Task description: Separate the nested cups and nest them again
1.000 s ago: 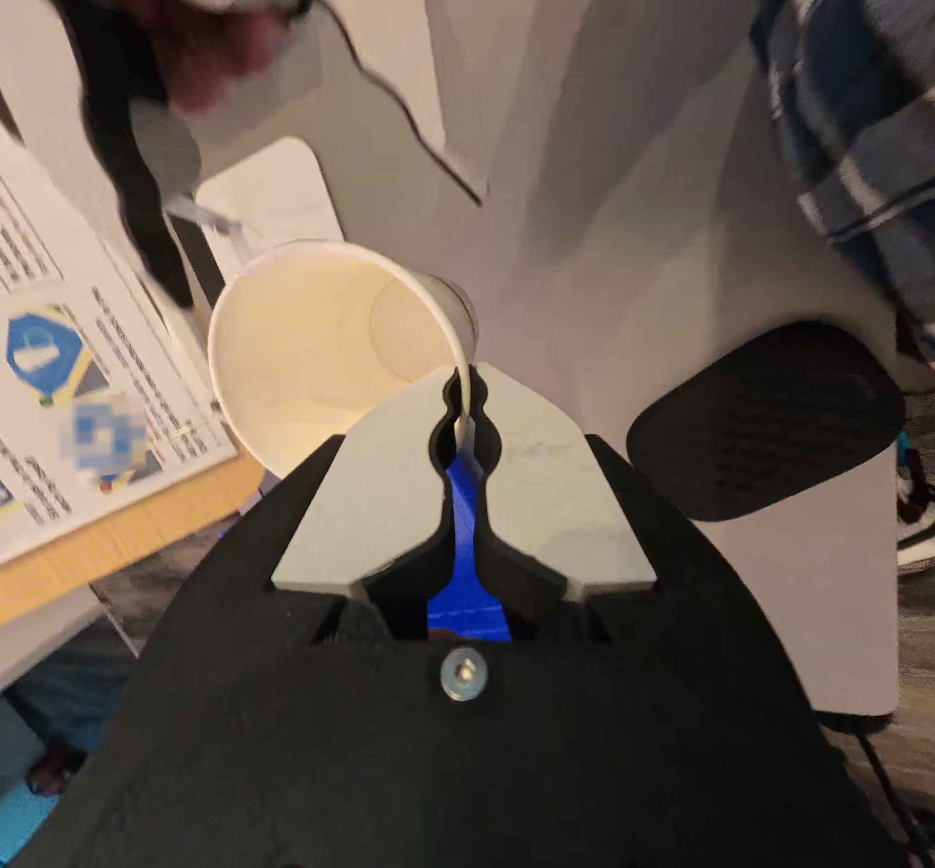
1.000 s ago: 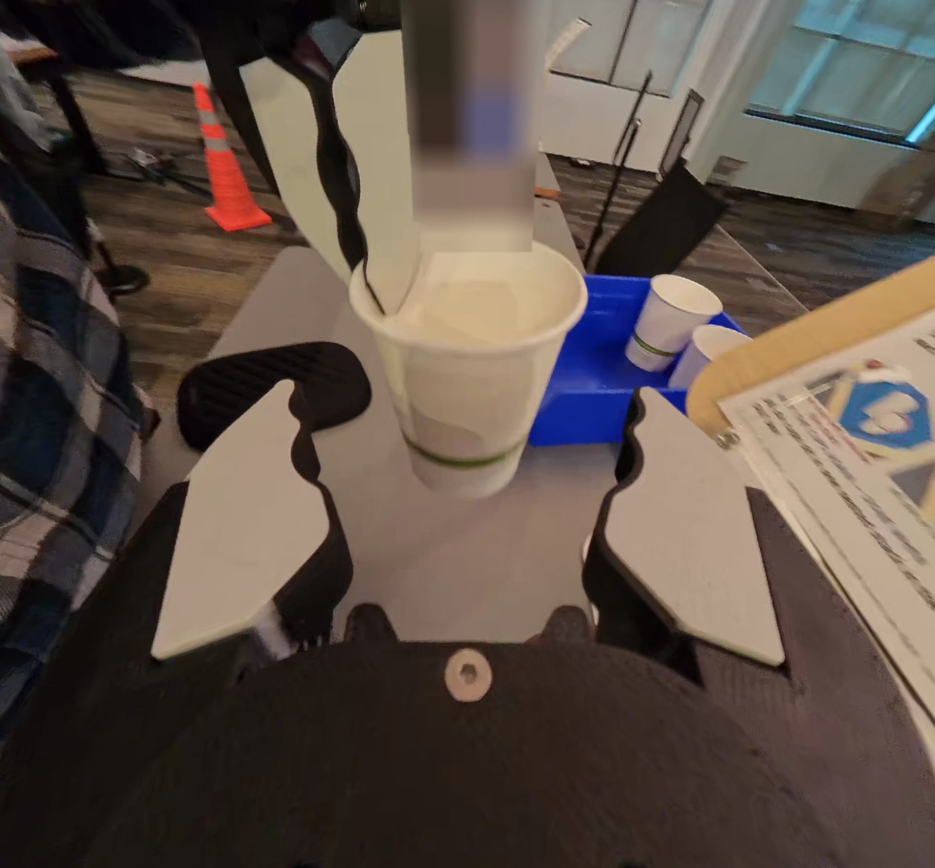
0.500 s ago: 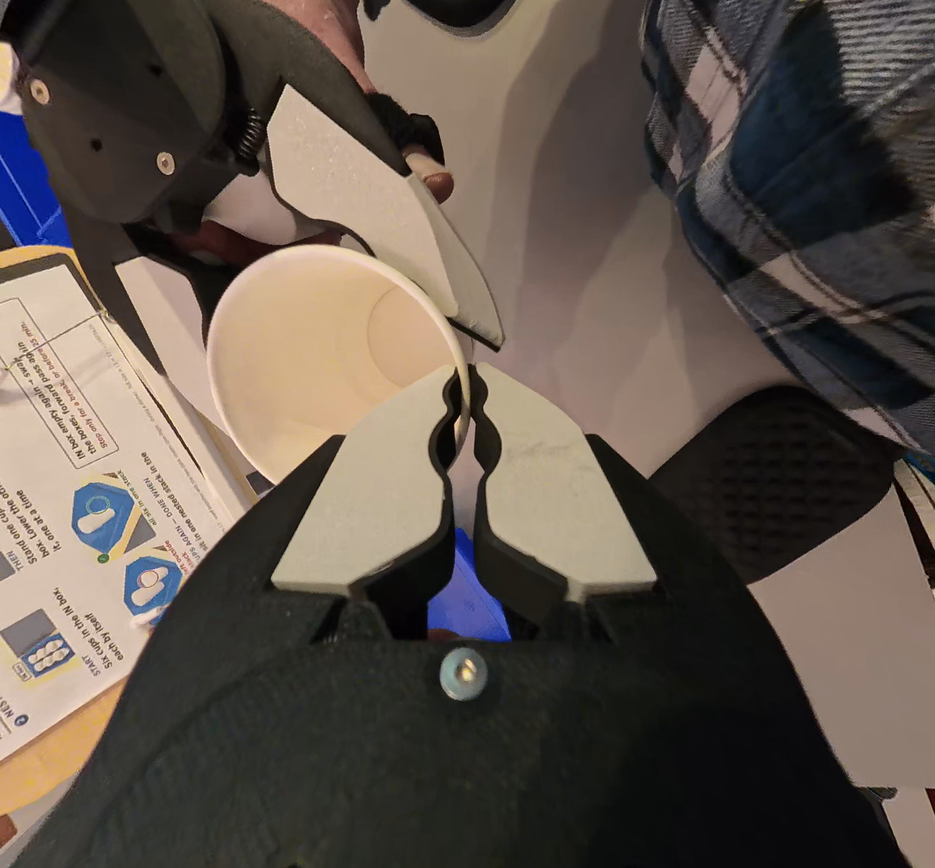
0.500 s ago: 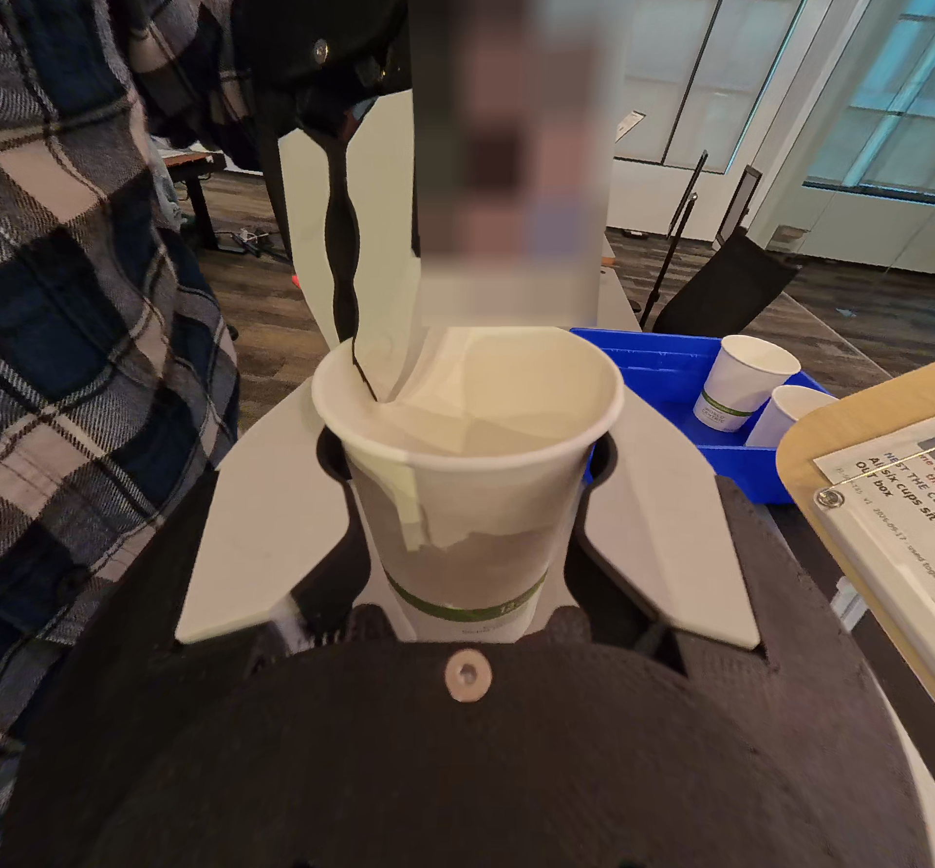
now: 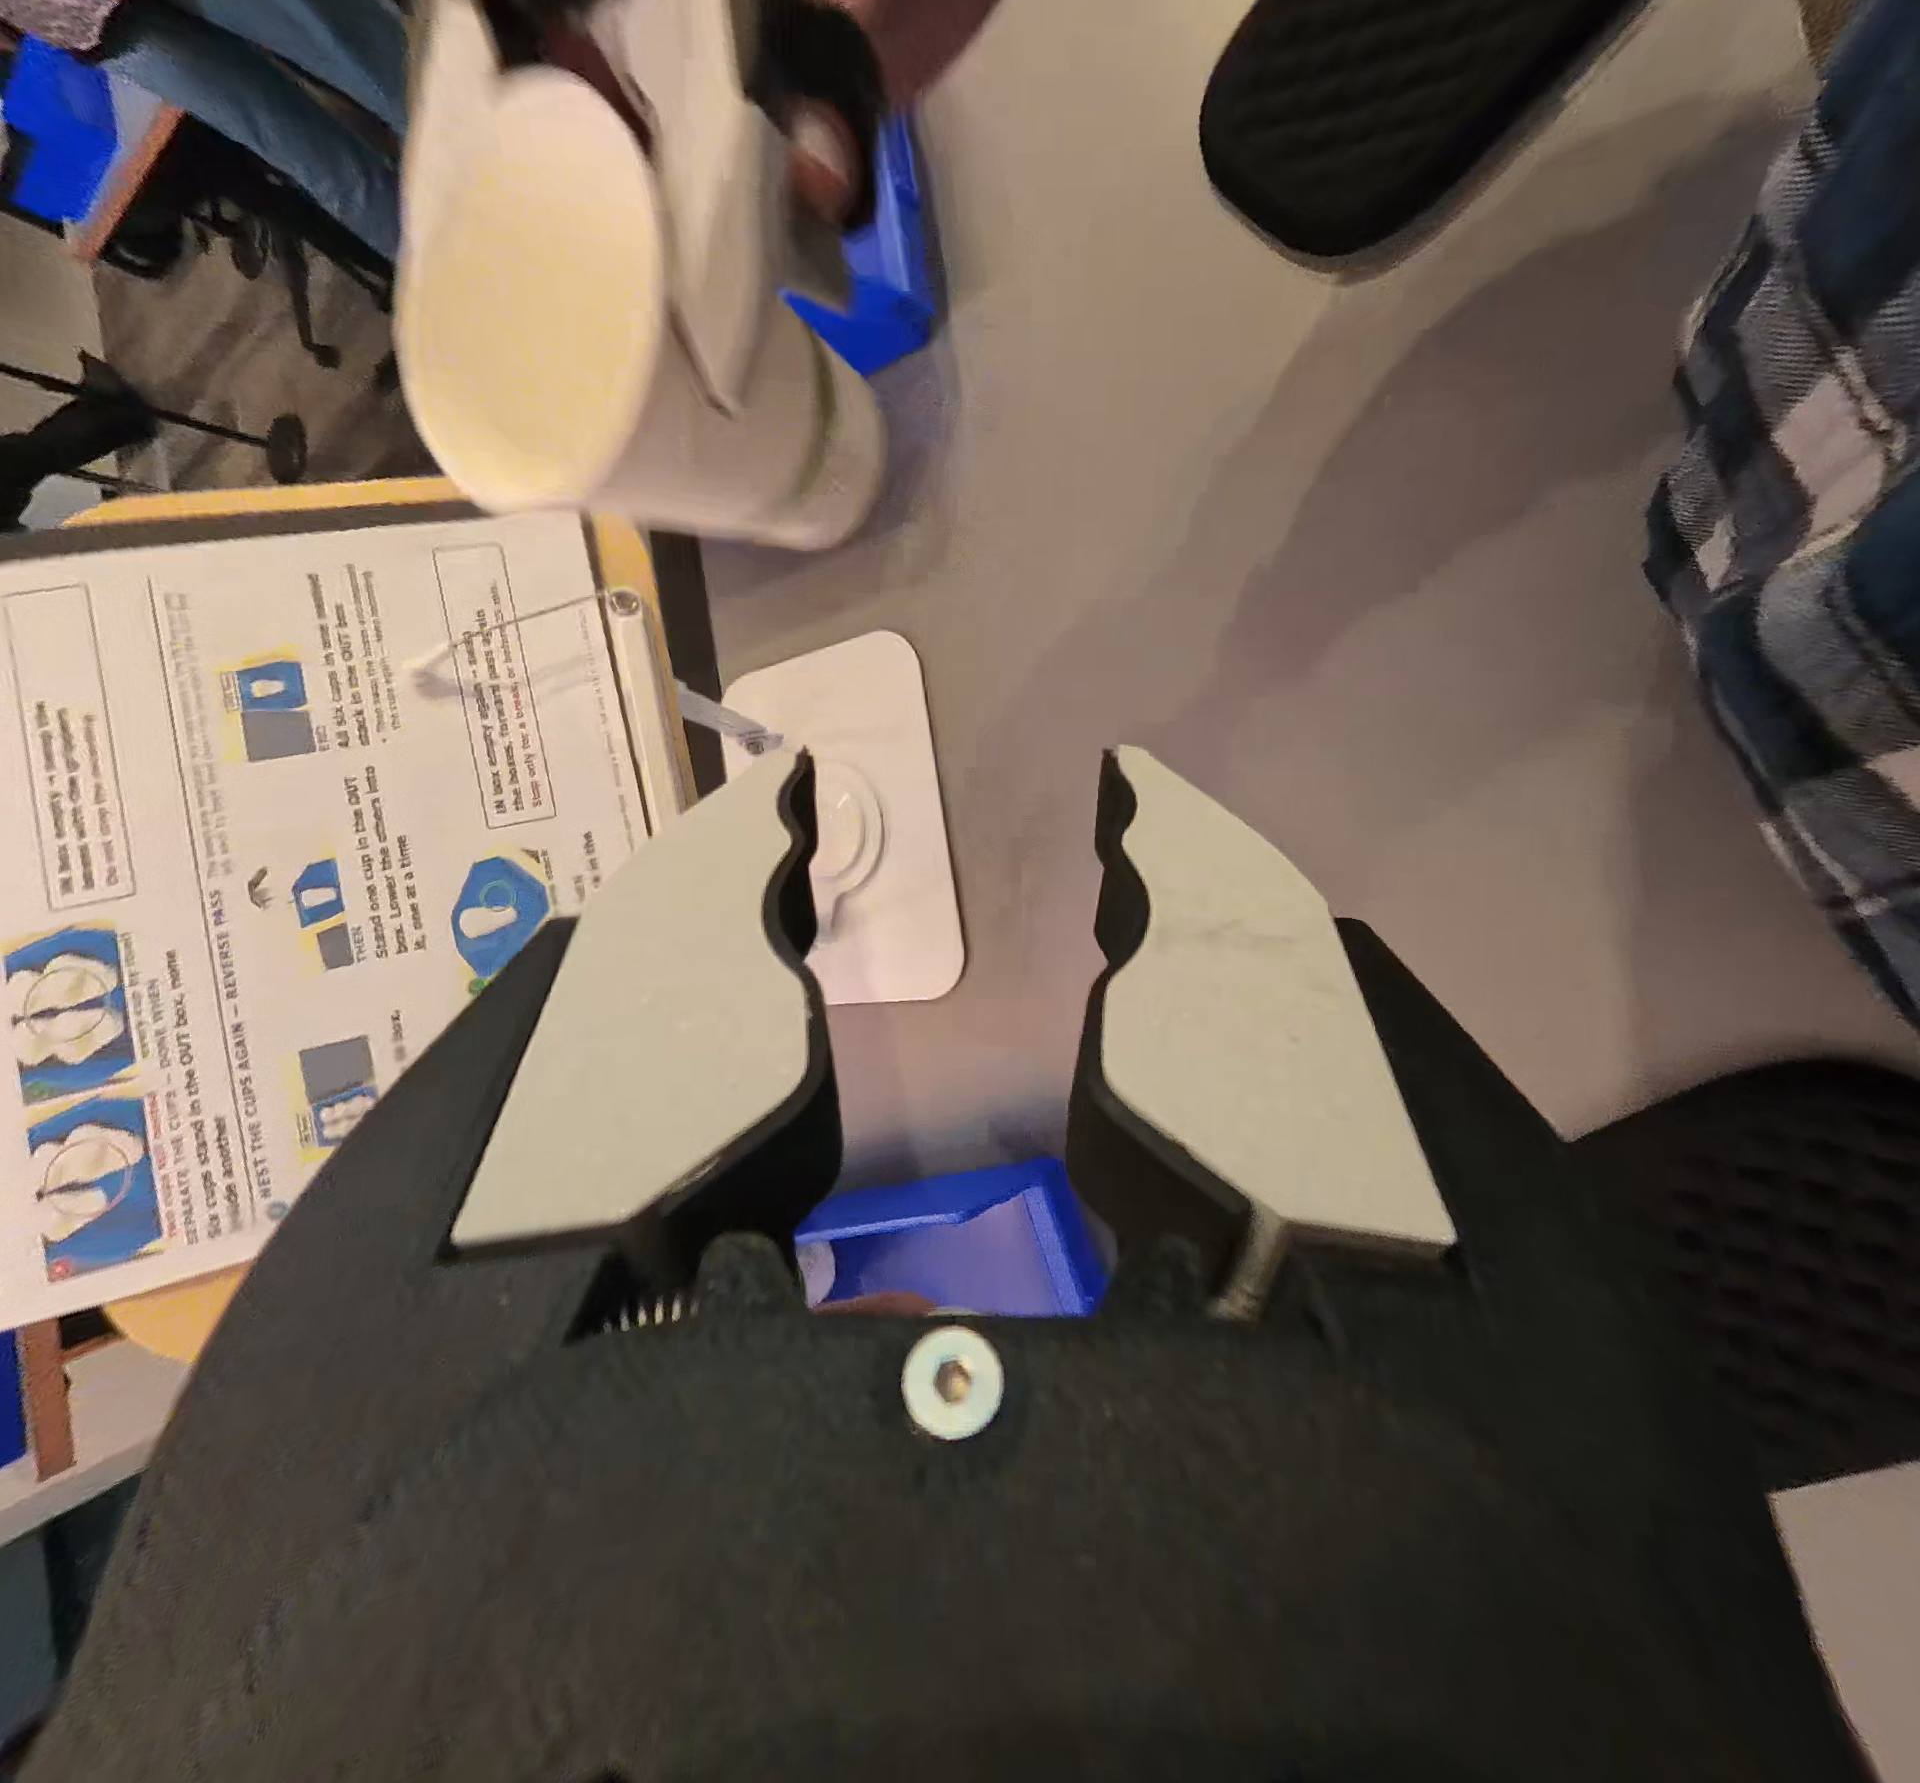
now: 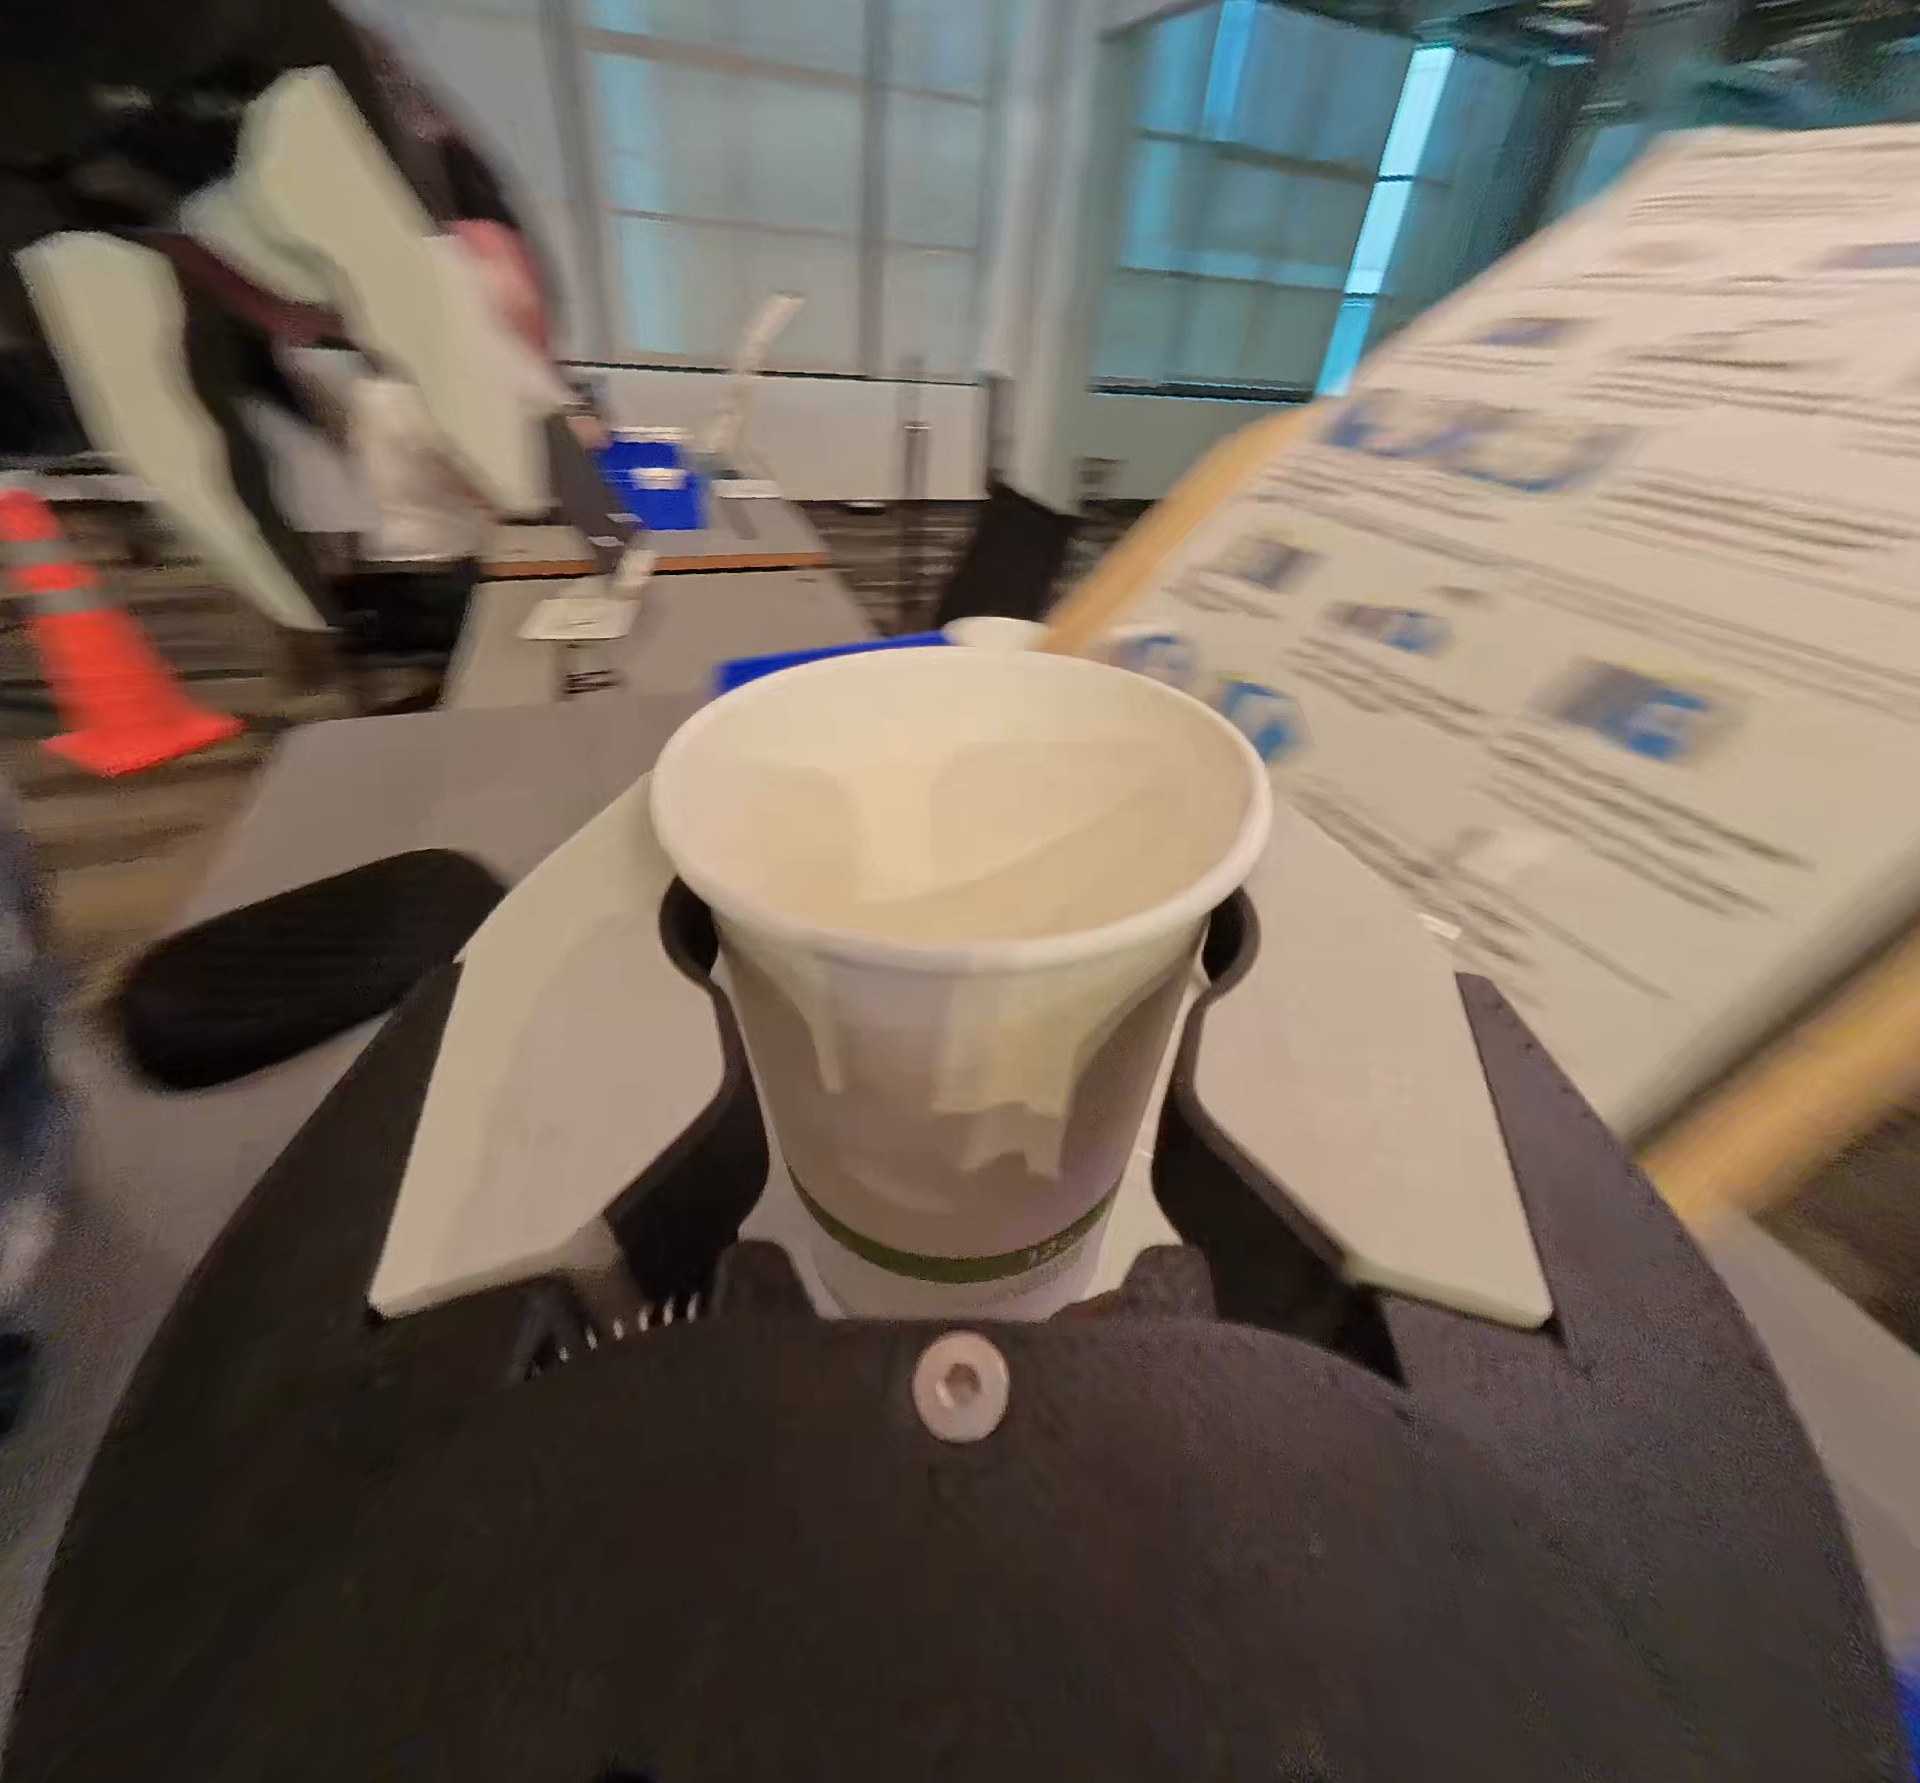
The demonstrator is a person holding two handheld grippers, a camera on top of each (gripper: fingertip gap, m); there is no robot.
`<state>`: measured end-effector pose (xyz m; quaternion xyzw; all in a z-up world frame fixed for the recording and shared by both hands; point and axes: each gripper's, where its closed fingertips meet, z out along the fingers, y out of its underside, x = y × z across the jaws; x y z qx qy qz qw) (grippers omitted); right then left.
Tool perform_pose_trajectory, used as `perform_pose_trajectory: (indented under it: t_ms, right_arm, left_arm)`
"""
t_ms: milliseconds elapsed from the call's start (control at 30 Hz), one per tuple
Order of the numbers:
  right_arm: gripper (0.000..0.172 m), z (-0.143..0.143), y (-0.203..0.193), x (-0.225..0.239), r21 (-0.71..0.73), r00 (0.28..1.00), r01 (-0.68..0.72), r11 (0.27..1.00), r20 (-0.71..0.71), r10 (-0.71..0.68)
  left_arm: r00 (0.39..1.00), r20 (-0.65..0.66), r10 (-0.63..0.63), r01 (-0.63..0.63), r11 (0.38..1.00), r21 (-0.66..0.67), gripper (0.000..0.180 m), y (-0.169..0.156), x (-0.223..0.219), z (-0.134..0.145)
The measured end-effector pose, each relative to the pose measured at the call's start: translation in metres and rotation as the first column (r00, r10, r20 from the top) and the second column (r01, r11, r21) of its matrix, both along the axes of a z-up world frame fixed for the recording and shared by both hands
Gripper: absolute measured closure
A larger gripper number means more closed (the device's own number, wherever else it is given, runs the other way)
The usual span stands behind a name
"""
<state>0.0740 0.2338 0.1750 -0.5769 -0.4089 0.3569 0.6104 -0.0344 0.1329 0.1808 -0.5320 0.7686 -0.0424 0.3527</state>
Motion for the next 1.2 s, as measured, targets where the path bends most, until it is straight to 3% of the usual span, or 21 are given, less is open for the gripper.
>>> perform_pose_trajectory:
  t_ms: [33, 200, 400, 567, 733, 800, 900, 1033, 1200]
  right_arm:
    - [0.077, 0.005, 0.020, 0.027, 0.011, 0.995, 0.100, 0.995, -0.007, -0.100]
    - [0.077, 0.018, 0.101, 0.164, 0.008, 0.855, 0.510, 0.860, -0.118, -0.505]
    - [0.077, -0.016, 0.151, 0.249, -0.044, 0.704, 0.702, 0.711, -0.111, -0.702]
    - [0.077, -0.054, 0.173, 0.265, -0.090, 0.657, 0.745, 0.661, -0.070, -0.751]
    - [0.072, -0.095, 0.184, 0.262, -0.158, 0.645, 0.760, 0.631, 0.059, -0.762]
    - [0.051, -0.106, 0.185, 0.262, -0.192, 0.631, 0.770, 0.608, 0.092, -0.770]
    - [0.041, -0.107, 0.177, 0.261, -0.186, 0.627, 0.775, 0.604, 0.108, -0.772]
    - [0.043, -0.088, 0.152, 0.256, -0.134, 0.633, 0.773, 0.621, 0.079, -0.770]
    - [0.051, -0.074, 0.110, 0.228, -0.054, 0.683, 0.729, 0.682, 0.102, -0.723]
  left_arm:
    - [1.000, -0.005, 0.015, -0.015, 1.000, -0.006, 0.130, 0.002, -0.003, -0.002]
    - [0.996, -0.070, 0.061, -0.063, 0.998, -0.027, 0.137, 0.003, -0.012, -0.025]
    - [0.994, -0.073, 0.082, -0.091, 0.987, -0.132, 0.139, -0.013, -0.012, -0.043]
    - [0.987, -0.079, 0.136, -0.148, 0.975, -0.163, 0.140, -0.014, -0.015, -0.049]
    - [0.981, -0.093, 0.169, -0.182, 0.968, -0.170, 0.141, -0.015, -0.015, -0.051]
    - [0.979, -0.095, 0.181, -0.195, 0.965, -0.173, 0.141, -0.015, -0.015, -0.050]
    - [0.972, -0.100, 0.212, -0.226, 0.959, -0.172, 0.140, -0.011, -0.018, -0.050]
    - [0.946, -0.097, 0.310, -0.322, 0.935, -0.149, 0.138, 0.011, -0.039, -0.050]
    - [0.817, -0.119, 0.565, -0.573, 0.819, -0.044, 0.132, 0.079, -0.110, -0.061]
